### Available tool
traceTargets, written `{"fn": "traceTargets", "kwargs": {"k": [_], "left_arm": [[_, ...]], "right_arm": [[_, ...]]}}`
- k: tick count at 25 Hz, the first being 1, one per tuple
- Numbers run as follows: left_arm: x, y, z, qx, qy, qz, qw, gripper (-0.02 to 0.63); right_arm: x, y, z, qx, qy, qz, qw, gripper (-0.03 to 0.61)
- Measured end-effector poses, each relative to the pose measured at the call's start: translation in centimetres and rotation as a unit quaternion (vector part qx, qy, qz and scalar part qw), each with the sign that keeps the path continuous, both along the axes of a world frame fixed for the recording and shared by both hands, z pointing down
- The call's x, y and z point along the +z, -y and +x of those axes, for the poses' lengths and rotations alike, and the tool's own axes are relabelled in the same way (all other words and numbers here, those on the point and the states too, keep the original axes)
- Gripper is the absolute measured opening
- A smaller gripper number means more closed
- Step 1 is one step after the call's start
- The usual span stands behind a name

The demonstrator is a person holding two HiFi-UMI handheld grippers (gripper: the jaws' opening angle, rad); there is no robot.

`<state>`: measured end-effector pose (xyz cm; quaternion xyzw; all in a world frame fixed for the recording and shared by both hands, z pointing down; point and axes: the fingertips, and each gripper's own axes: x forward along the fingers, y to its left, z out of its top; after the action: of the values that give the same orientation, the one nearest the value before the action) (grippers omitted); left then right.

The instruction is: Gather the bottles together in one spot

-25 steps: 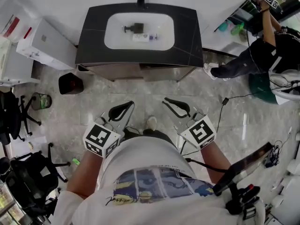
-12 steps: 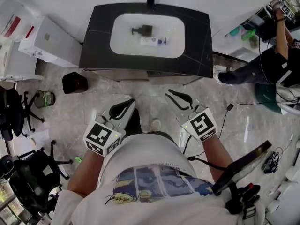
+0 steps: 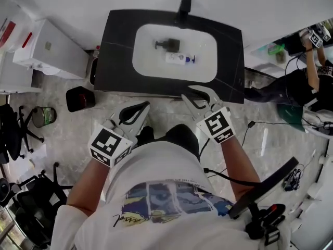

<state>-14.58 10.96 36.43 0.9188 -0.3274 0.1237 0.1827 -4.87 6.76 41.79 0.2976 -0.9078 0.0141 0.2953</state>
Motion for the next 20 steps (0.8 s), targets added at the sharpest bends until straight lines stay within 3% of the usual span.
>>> {"fn": "traceTargets", "kwargs": {"k": [11,20], "left_arm": [[-0.7,4.9,-4.0,-0.085,-0.01,-0.008,0.9963,0.003],[-0.7,8.0,-4.1,-0.187,-0.011,-0.044,0.9814,0.003]], "right_arm": [[8.1,12.9,-4.4,-0.071,-0.129,0.01,0.989,0.083],[18.0,21.6,-5.4,-0.136,-0.205,-0.022,0.969,0.104]]}}
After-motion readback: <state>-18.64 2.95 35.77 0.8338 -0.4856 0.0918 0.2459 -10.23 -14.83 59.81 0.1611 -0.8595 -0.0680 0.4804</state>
